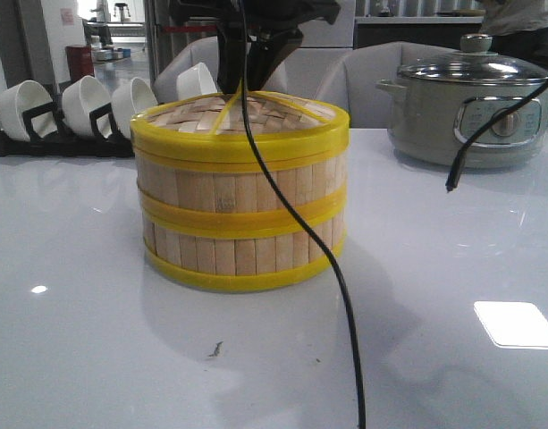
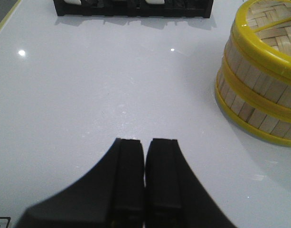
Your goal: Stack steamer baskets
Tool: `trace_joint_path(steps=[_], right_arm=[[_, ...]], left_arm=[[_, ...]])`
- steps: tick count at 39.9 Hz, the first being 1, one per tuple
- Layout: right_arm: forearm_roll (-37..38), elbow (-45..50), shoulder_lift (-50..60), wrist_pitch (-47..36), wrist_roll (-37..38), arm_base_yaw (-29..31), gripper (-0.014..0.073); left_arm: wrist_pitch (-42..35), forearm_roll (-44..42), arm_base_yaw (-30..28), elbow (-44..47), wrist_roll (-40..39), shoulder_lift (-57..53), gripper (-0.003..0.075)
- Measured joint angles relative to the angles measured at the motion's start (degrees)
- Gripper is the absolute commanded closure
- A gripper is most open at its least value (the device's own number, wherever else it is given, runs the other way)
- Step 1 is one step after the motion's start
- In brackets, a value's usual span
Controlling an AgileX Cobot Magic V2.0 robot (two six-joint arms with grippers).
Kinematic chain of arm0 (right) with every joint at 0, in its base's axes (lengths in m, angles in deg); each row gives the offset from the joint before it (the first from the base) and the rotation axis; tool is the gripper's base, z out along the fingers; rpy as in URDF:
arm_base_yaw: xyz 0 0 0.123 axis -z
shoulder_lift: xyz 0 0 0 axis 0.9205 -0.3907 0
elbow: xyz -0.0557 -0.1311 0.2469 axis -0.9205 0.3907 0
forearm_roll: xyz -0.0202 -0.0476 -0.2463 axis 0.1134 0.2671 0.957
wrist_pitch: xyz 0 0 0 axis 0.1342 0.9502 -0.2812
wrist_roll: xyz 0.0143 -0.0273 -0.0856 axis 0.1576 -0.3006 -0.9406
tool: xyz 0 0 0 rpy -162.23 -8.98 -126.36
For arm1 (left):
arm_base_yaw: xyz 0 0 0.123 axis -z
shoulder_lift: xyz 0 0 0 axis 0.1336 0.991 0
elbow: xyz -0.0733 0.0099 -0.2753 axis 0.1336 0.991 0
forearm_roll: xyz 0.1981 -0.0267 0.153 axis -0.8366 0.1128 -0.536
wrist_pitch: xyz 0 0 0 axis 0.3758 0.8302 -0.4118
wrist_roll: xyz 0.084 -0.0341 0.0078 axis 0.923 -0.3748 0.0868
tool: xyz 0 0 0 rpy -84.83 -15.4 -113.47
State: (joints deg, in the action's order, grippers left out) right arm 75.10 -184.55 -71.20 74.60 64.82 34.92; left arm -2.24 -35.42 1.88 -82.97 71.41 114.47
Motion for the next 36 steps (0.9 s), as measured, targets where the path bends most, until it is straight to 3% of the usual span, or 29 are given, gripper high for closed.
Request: trace_joint_path(steps=[6,11,36], right_arm=[[0.0,0.0,-0.1,0.0,0.0,0.0,0.0293],[0.0,0.0,-0.1,-0.3,0.0,0.0,0.0183],[3.7,1.8,9.0,-2.5,0.0,0.4,0.0180]], left_arm=[[0.0,0.0,0.0,0.0,0.0,0.0,0.0636],[0.0,0.0,0.0,0.0,0.0,0.0,0.0636],[0.0,0.0,0.0,0.0,0.0,0.0,0.0636]])
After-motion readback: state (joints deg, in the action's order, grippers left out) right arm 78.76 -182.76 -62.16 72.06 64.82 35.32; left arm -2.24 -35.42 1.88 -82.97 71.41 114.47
